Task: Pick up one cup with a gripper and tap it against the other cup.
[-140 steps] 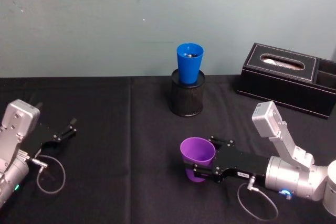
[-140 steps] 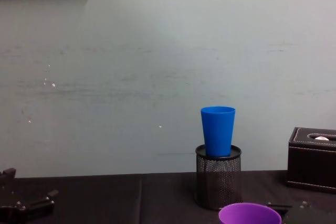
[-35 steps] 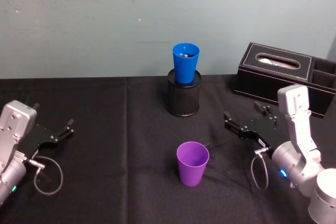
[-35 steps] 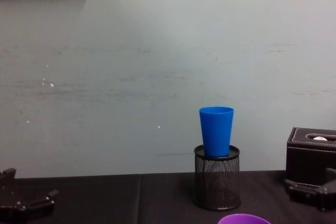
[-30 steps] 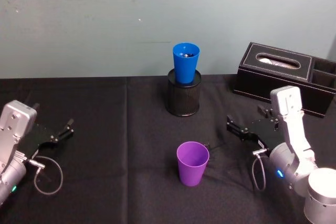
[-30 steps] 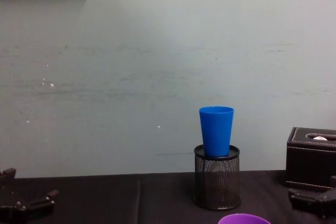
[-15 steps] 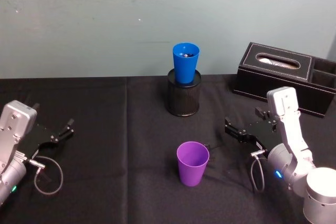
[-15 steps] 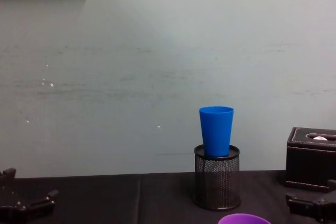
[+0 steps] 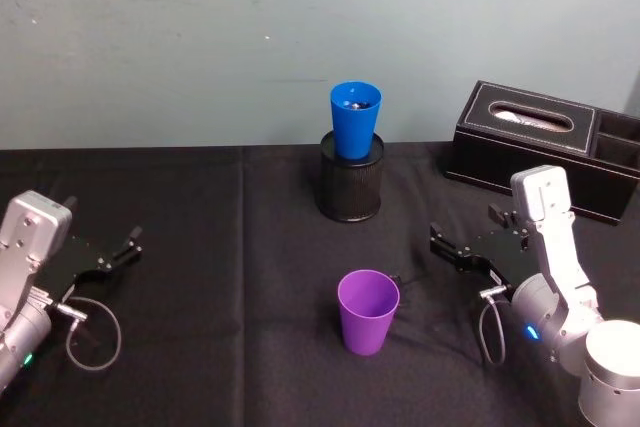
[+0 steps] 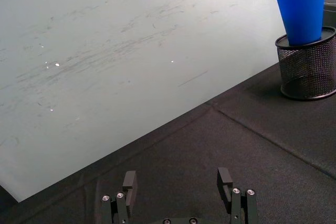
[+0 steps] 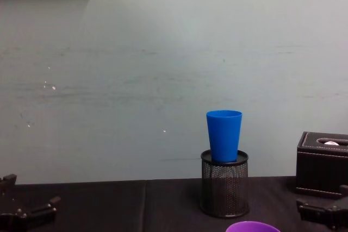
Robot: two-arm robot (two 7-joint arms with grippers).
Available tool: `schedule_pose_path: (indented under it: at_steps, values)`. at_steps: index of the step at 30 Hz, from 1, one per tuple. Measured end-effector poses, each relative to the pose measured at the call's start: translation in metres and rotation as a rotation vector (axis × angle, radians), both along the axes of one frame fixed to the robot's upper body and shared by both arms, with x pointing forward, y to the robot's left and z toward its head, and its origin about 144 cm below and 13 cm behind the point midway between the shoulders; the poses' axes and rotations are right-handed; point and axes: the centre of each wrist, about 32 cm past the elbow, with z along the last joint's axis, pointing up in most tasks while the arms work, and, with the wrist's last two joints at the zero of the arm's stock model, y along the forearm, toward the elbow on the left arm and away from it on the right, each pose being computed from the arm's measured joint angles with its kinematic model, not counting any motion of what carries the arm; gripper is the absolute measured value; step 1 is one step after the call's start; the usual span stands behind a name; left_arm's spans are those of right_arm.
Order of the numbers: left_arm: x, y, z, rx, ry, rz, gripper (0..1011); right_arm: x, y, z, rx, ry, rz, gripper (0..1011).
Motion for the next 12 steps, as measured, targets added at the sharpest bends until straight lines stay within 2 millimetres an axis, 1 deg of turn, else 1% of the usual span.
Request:
schedule_pose_path:
  at_steps: [12]
  values:
    - [0.0000,0.0000,0.0000,0.000,0.000,0.000,1000,0.0000,0.0000,0.0002,0.000,-0.002,-0.001,1003]
